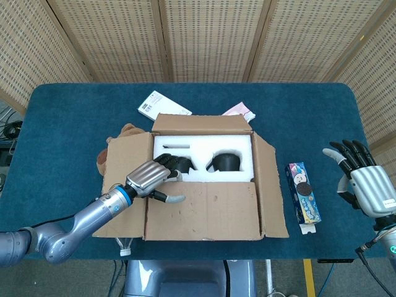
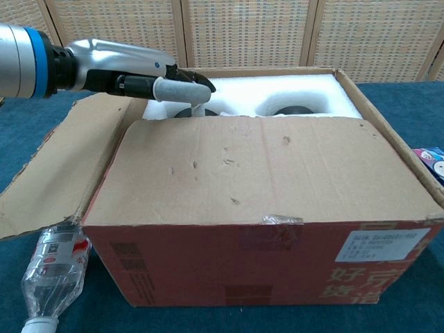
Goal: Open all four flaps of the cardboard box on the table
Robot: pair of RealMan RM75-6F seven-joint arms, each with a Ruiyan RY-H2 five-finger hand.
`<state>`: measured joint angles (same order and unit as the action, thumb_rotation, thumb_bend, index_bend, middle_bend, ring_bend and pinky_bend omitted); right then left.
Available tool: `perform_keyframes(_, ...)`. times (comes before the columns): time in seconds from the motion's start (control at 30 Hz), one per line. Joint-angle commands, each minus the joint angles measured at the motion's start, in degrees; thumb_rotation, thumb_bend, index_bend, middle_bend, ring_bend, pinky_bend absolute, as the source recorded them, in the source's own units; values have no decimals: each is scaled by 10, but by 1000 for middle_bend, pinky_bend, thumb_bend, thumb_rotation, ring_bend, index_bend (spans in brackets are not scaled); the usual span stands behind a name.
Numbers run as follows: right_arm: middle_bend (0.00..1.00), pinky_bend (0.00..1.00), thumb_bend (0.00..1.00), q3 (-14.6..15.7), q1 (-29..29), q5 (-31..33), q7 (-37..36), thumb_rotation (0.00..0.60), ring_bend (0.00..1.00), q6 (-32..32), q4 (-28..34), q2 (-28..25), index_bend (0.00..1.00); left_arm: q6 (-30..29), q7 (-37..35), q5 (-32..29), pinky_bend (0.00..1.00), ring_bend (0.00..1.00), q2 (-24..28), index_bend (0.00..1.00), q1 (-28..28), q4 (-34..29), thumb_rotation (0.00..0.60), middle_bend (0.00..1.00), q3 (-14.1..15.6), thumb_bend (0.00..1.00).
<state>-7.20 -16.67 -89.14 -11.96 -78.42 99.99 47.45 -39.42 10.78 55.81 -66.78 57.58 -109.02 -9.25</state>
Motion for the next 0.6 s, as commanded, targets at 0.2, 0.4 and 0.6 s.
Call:
perform_keyframes(0.2, 120, 44, 1000, -1, -1, 3, -3, 600, 0, 4, -5, 3, 154, 39, -118, -2, 0, 0, 39, 373, -15, -25, 49, 4, -40, 130)
perform_keyframes(0.4, 120, 44, 1000, -3, -5, 3, 1, 600, 0, 8, -3, 4, 154, 81, -232, 50, 0, 0, 77, 373, -44, -37, 50, 4, -77, 130)
perform_keyframes(0.6, 120, 44, 1000, -4, -8, 4, 9, 600, 0, 13, 2, 2, 155, 137, -359, 113, 0, 0, 108, 373, -71, -52, 48, 5, -115, 130)
